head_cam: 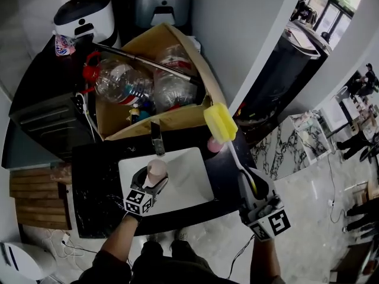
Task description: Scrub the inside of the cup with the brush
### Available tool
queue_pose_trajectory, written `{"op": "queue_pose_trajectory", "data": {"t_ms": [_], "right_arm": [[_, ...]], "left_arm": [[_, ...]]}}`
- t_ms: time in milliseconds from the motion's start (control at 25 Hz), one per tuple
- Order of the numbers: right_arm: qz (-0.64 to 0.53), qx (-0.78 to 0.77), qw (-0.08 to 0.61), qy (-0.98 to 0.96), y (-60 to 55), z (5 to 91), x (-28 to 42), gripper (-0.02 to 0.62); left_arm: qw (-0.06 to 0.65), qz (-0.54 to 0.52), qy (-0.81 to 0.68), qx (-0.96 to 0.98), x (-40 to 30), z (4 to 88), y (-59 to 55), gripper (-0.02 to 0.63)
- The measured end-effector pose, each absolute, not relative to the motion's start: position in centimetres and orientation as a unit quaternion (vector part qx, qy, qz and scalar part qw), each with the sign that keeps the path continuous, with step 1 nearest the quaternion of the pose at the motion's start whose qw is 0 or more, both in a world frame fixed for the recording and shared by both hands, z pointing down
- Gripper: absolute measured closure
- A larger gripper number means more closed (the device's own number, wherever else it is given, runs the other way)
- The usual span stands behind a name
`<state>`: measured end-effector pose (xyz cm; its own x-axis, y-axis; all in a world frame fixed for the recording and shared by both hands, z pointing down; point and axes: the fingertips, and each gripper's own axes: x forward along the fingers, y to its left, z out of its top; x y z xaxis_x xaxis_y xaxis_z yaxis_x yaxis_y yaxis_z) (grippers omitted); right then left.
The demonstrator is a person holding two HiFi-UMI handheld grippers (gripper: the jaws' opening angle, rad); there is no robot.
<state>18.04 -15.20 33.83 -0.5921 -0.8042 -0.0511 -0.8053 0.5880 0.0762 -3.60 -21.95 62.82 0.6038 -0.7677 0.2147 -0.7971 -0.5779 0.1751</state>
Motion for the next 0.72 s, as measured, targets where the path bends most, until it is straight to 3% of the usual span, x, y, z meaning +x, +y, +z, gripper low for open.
{"op": "queue_pose_trajectory", "data": {"t_ms": [720], "right_arm": [[0.04,-0.457,-0.029,0.888,-19.3,38.4,19.6,0.558]], "left_arm": [[0.173,0.128,-0.452,0.866,-2.6,77.1,-26.7,0.255]]}}
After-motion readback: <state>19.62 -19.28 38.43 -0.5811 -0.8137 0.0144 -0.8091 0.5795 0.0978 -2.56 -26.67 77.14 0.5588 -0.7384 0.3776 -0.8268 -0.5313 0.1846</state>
